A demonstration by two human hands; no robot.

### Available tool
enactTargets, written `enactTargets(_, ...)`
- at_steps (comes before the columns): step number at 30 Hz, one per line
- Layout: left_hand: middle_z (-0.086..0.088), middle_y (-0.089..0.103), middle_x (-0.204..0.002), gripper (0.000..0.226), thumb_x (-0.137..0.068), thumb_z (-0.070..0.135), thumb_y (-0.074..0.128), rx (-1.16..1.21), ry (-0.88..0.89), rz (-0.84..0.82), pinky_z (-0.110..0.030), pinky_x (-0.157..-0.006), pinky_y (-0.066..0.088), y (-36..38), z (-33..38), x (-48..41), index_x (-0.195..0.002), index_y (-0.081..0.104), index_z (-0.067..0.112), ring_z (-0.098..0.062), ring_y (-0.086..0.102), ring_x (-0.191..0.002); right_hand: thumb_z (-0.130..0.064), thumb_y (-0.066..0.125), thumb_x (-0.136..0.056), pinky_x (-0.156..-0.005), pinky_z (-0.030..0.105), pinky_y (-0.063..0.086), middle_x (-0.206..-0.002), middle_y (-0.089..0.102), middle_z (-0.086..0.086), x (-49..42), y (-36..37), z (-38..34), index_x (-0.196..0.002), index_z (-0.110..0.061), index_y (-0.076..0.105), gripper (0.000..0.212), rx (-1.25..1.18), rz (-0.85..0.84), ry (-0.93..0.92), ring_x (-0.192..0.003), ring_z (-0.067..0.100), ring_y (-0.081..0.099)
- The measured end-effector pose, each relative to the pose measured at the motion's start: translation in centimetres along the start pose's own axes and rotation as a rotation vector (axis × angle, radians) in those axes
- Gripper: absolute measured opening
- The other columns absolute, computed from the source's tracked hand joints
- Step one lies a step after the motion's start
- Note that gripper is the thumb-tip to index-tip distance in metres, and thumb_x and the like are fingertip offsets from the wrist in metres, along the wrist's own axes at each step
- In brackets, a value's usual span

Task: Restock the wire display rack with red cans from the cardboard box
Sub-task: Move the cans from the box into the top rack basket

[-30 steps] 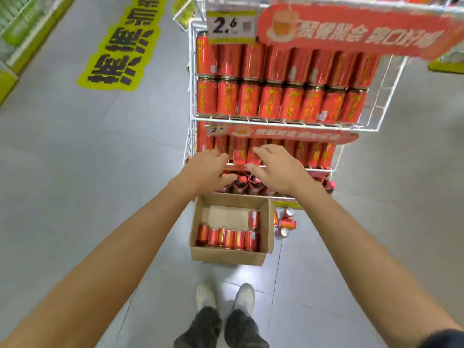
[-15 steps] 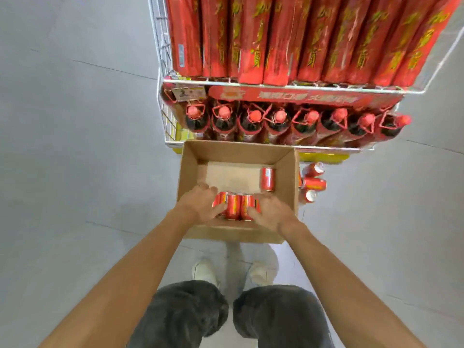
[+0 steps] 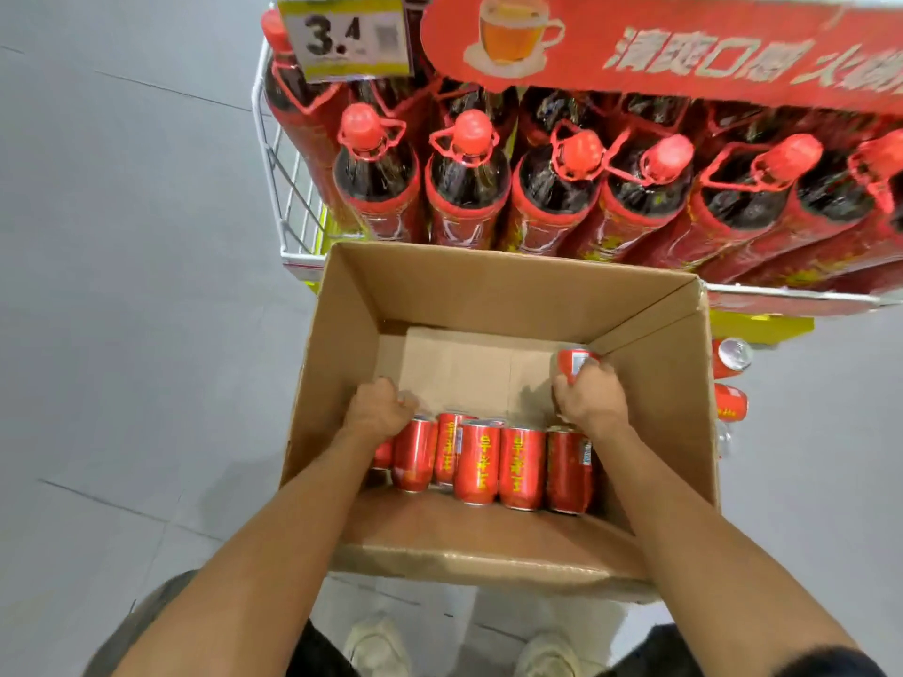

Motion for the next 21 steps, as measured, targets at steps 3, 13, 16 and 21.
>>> enactTargets(3,-0.023,0.07,-0.116,0.036,-0.097,0.036,0.067,0.084,-0.063,0.047,-0.038,-0.083,0.054,0.8,-0.9,-2.0,-0.106,0.067,0.002,-0.038,0.067,-0.103,-0.038,0.06,-0.1,-0.101,0.046,0.048,-0.136,0.055,0.028,-1.6,1.4,0.9,-0.134,0.006,0.053,0.056,-0.033,0.04,0.051,-0.124,0.045,0.058)
enactTargets(13,-0.022,0.066,-0.122,0.032,-0.089,0.019,0.078,0.057,-0.194,0.254,-0.045,-0.092,0.055,1.0,-1.1,-2.6,-0.114,0.066,0.003,-0.042,0.062,-0.119,-0.03,0.081,-0.089,-0.1,0.046,0.049,-0.134,0.055,0.024,-2.7,3.1,1.6,-0.136,0.001,0.048,0.066,-0.044,0.063,0.045,-0.121,0.043,0.06)
enactTargets(16,-0.022,0.061,-0.127,0.039,-0.088,0.019,0.079,0.101,-0.234,0.283,-0.047,-0.096,0.052,1.2,-1.5,-2.9,-0.12,0.064,0.003,-0.042,0.057,-0.123,-0.03,0.083,-0.088,-0.098,0.044,0.05,-0.132,0.057,0.023,-3.3,3.1,1.8,-0.137,0.001,0.048,0.067,-0.072,0.073,0.035,-0.12,0.042,0.06)
enactTargets(21,-0.021,0.057,-0.129,0.043,-0.085,0.02,0.083,0.152,-0.243,0.285,-0.043,-0.098,0.05,1.0,-1.7,-3.5,-0.119,0.064,0.003,-0.04,0.055,-0.122,-0.028,0.081,-0.09,-0.097,0.044,0.052,-0.131,0.058,0.022,-3.4,3.1,1.9,-0.141,0.001,0.047,0.068,-0.075,0.084,-0.001,-0.12,0.04,0.061)
Point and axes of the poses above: each hand's wrist, its own x-axis away from the middle knuckle, its own y-axis out of the palm, z = x × y, the point moved 9 cm from there along -x, towards the middle knuckle
